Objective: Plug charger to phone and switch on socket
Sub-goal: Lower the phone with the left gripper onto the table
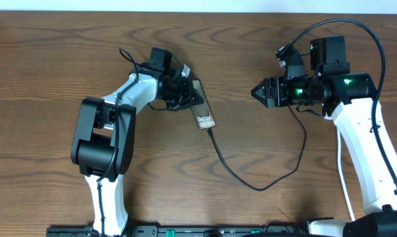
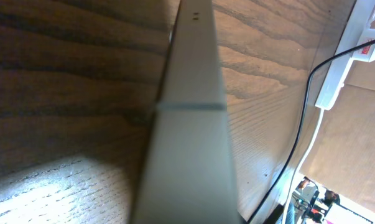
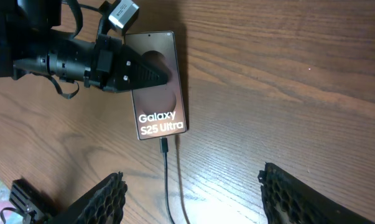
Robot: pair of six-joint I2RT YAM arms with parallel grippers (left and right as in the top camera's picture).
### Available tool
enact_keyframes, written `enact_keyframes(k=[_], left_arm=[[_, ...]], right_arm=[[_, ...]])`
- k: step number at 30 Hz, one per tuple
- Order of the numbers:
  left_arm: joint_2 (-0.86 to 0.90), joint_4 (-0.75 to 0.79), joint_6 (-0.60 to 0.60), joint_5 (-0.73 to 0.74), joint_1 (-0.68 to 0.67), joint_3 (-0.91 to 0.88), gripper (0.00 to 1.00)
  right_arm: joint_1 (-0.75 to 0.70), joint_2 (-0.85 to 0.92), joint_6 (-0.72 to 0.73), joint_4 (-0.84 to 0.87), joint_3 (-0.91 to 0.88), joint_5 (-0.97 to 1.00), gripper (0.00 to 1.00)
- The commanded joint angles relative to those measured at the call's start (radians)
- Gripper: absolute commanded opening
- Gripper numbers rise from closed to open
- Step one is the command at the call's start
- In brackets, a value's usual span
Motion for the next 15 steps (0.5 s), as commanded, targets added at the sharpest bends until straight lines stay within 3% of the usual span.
enact_keyframes(k=[1,15], left_arm=[[-0.004,-0.003,0.021,-0.004,0.001,-0.009,0.13],[-0.004,-0.007,0.02,-0.005,0.001,-0.014,0.36]], right_arm=[[-0.001,-0.002,-0.005,-0.005,0.012,0.001,0.68],[-0.001,-0.002,-0.005,-0.02,0.012,0.027,0.68]])
